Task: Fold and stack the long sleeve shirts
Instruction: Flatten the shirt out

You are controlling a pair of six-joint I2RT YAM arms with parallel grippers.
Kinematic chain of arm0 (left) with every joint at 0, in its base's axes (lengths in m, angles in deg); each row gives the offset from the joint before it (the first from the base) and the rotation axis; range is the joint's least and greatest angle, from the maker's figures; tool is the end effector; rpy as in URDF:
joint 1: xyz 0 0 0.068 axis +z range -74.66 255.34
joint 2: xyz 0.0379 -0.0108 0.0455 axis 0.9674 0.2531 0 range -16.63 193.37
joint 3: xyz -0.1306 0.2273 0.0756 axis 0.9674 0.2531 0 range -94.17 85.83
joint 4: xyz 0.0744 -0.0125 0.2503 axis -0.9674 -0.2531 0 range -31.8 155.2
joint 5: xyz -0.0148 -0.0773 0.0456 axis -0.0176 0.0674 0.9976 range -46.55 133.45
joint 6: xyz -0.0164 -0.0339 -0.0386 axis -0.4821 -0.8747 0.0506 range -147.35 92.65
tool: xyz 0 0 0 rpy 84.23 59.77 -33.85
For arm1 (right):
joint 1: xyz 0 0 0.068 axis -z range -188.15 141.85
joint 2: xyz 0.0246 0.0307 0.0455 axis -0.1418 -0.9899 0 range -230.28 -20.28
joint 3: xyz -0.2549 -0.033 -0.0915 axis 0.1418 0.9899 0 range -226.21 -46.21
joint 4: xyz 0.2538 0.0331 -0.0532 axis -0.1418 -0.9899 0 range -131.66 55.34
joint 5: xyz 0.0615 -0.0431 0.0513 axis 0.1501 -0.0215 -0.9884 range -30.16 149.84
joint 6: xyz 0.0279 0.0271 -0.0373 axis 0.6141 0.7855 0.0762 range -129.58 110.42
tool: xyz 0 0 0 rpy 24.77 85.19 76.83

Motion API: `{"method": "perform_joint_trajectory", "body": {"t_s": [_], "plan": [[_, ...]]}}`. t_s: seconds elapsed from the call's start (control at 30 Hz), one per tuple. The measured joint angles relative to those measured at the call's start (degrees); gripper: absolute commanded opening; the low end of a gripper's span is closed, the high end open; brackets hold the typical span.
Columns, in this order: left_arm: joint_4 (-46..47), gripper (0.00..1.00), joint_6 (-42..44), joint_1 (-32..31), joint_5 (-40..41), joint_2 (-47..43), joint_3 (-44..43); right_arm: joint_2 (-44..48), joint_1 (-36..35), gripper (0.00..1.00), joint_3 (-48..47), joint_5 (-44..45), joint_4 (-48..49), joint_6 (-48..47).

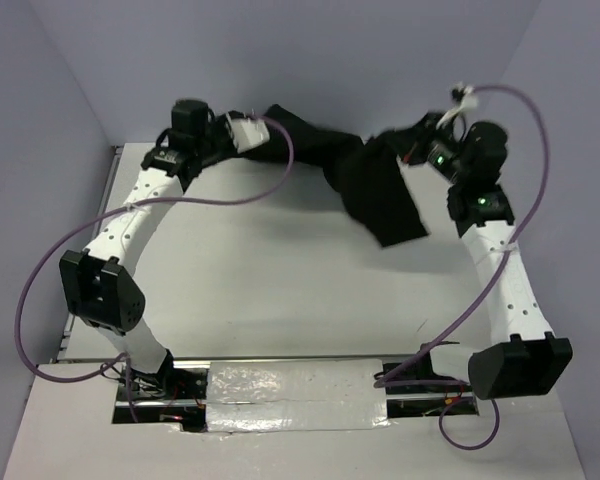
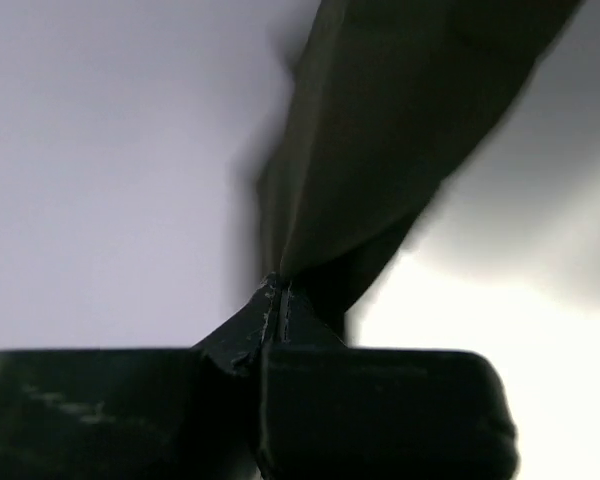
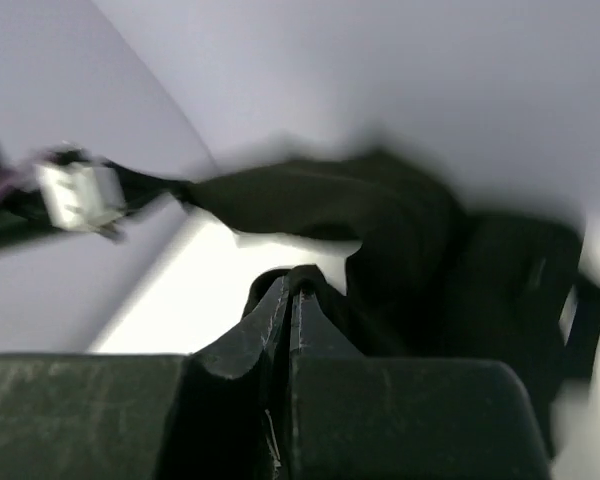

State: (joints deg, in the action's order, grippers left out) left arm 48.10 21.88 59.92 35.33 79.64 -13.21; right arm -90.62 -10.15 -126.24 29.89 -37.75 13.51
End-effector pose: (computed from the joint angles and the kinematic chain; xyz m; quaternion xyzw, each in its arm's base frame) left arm 0.3810 -0.1102 0.4206 0.4580 0.6425 0.1244 0.6016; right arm 0.2659 0.0270 0.4746 -0.0721 0.6671 0.3245 0.6667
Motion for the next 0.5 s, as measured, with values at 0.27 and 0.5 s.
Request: {"method": "perform_joint_trajectory", "body": {"t_s": [0.27, 0.5], "plan": [[-21.2, 0.0, 18.4, 3.1, -1.9, -5.5, 21.2, 9.4, -2.6, 0.0, 34.2, 2.0, -15.0, -0.3], [-32.8, 0.0, 26.2, 3.9, -0.4, -12.8, 34.6, 24.7, -6.6, 0.0, 48.6, 1.2, -18.2, 4.8]]}}
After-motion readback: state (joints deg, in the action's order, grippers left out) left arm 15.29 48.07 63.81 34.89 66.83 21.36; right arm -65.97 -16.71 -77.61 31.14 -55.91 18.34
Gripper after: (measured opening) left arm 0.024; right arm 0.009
